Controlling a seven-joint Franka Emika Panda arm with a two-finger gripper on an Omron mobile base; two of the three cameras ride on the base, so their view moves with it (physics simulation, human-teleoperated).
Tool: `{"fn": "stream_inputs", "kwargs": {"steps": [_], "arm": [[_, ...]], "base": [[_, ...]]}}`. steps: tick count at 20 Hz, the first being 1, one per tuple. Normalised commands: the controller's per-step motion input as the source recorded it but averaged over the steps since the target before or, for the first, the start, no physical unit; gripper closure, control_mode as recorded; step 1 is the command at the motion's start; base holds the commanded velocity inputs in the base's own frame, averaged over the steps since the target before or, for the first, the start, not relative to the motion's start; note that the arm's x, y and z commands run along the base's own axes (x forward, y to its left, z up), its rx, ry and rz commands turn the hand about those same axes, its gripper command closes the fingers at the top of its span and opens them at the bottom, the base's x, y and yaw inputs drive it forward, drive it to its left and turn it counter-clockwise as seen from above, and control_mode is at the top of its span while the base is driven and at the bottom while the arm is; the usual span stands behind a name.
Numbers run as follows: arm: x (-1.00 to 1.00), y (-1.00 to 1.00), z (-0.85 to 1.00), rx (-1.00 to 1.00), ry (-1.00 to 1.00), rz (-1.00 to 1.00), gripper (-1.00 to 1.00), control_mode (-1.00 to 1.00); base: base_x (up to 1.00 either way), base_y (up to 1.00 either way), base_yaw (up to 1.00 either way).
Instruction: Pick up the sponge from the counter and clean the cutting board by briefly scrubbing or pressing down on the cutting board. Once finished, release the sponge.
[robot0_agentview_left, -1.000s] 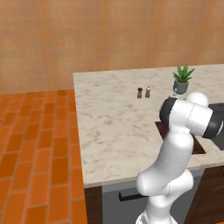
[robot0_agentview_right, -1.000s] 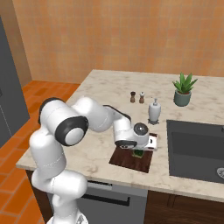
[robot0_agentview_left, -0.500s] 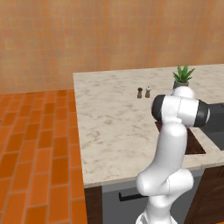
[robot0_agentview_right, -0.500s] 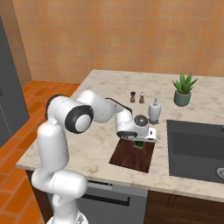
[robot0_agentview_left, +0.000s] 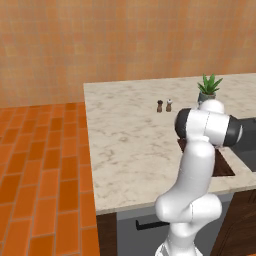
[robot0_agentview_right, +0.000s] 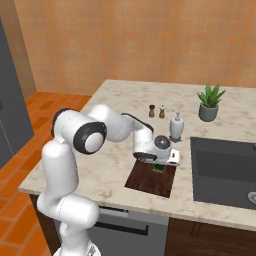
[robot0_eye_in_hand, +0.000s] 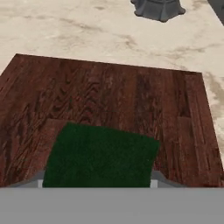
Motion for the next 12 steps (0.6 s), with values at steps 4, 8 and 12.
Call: {"fn": "stream_inputs", "kwargs": {"steps": [4,8,12], "arm": [[-1.00,0.00,-0.29,0.00,0.00,0.00,1.00,-1.00],[-0.98,0.00,-0.27,0.00,0.00,0.00,1.00,-1.00],[-0.93,0.00,-0.25,0.00,0.00,0.00,1.00,-1.00]], "base": [[0.00,0.00,0.00],[0.00,0.00,0.00],[0.00,0.00,0.00]]}}
